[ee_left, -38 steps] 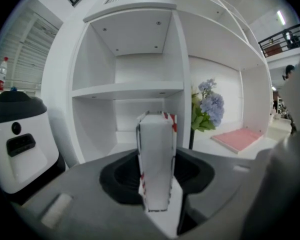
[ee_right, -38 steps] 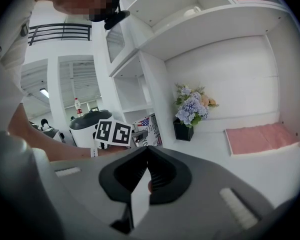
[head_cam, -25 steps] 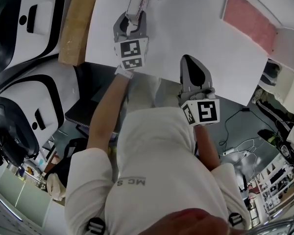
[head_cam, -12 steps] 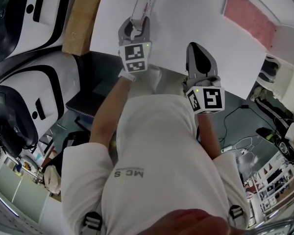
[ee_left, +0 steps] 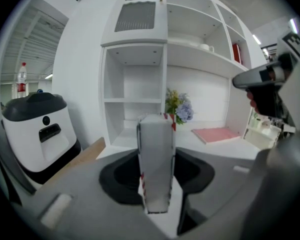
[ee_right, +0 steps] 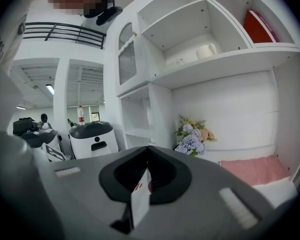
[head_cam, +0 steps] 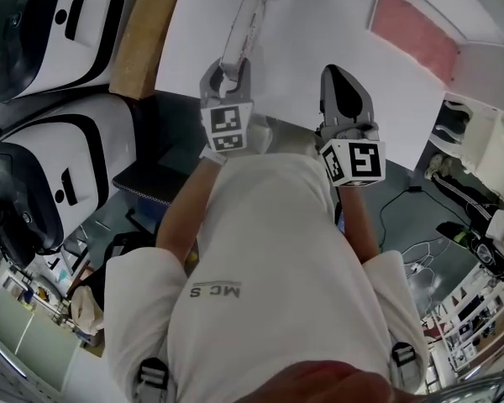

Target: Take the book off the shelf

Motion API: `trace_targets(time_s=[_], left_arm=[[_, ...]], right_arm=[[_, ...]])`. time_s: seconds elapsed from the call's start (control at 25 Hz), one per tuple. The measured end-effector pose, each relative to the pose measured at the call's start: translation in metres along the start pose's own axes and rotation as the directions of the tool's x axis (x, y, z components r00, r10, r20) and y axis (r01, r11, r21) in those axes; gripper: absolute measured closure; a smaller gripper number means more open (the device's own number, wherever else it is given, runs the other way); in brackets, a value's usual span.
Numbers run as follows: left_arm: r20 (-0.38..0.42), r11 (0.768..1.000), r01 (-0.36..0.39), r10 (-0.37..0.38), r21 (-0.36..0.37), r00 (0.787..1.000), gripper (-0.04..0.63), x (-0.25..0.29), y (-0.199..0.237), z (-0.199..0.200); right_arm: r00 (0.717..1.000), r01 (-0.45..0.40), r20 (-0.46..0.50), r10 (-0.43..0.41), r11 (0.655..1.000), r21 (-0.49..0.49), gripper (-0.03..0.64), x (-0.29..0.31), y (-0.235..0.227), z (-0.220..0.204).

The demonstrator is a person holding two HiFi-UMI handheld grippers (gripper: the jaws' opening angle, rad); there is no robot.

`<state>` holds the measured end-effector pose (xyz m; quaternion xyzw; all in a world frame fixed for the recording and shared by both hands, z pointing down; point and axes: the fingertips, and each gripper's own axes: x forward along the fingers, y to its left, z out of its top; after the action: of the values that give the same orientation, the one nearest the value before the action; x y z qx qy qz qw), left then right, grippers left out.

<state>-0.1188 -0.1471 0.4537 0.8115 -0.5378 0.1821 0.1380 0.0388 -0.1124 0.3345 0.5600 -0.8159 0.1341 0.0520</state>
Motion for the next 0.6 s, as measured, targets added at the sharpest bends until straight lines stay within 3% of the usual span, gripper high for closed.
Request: trace_targets(time_s=[0.6], left_arm=[[0.1, 0.991, 0.125, -0.128, 0.042, 0.987, 0.431, -0.091, -0.043, 0.067]], right_arm=[[0.997, 0.055, 0.049, -0.053, 0.998, -0.026, 0.62, -0.053, -0.005, 0.021]])
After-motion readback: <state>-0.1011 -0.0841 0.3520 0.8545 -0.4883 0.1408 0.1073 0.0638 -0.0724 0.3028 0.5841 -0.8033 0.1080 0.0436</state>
